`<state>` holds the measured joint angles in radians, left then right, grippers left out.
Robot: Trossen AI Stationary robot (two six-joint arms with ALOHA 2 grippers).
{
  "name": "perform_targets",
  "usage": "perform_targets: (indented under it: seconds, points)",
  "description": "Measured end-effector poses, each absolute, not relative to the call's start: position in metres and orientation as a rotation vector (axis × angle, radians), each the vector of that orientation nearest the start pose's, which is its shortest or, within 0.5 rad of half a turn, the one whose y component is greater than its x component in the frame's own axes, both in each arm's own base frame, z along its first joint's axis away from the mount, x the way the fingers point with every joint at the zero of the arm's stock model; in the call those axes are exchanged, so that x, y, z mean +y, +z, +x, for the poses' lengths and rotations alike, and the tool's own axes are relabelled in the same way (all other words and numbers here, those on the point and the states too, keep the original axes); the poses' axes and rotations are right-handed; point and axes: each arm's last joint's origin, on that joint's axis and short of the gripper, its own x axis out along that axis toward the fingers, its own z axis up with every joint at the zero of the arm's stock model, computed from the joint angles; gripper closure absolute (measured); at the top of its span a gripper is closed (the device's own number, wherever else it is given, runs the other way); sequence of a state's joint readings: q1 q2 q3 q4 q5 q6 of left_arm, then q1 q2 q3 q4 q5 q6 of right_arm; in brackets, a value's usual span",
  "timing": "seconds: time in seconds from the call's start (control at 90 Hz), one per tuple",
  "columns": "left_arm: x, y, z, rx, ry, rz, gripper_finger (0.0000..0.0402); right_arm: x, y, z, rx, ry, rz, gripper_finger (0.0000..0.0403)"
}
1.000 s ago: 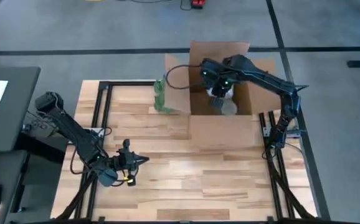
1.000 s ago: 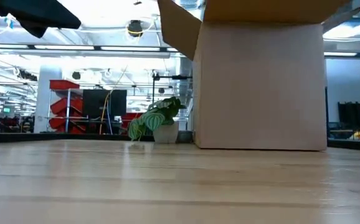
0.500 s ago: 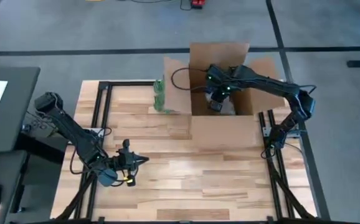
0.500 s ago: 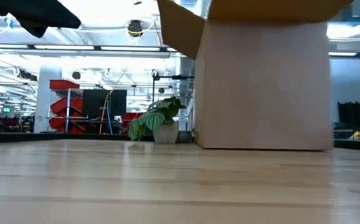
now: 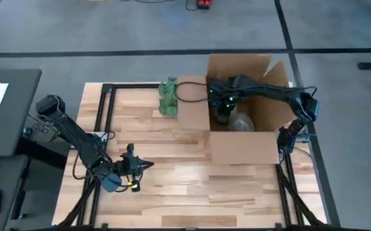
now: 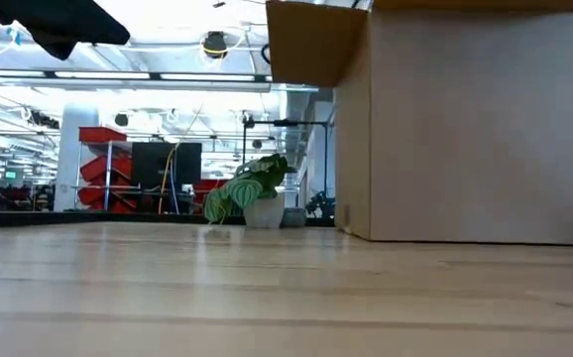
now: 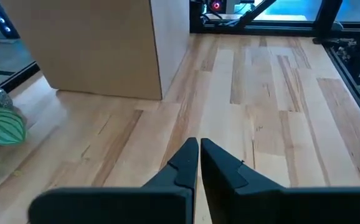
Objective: Wrap mug
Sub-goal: Put the orange wrapped mug into the box
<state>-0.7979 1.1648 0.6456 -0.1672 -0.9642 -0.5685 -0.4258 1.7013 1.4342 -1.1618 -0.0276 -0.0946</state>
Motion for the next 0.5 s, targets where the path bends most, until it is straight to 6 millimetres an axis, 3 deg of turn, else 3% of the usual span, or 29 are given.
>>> perform_targets:
  seconds: [0.278,0.5]
  points:
    - [-0.143,0.223,0.173,0.370,0.273,-0.030,0.0402,-0.134,0.238,0.311,1.420,-0.207,0.284,0.0350]
    - [-0.144,0.223,0.173,0.378,0.262,-0.033,0.0402,-0.132,0.230,0.317,1.427,-0.197,0.282,0.0282]
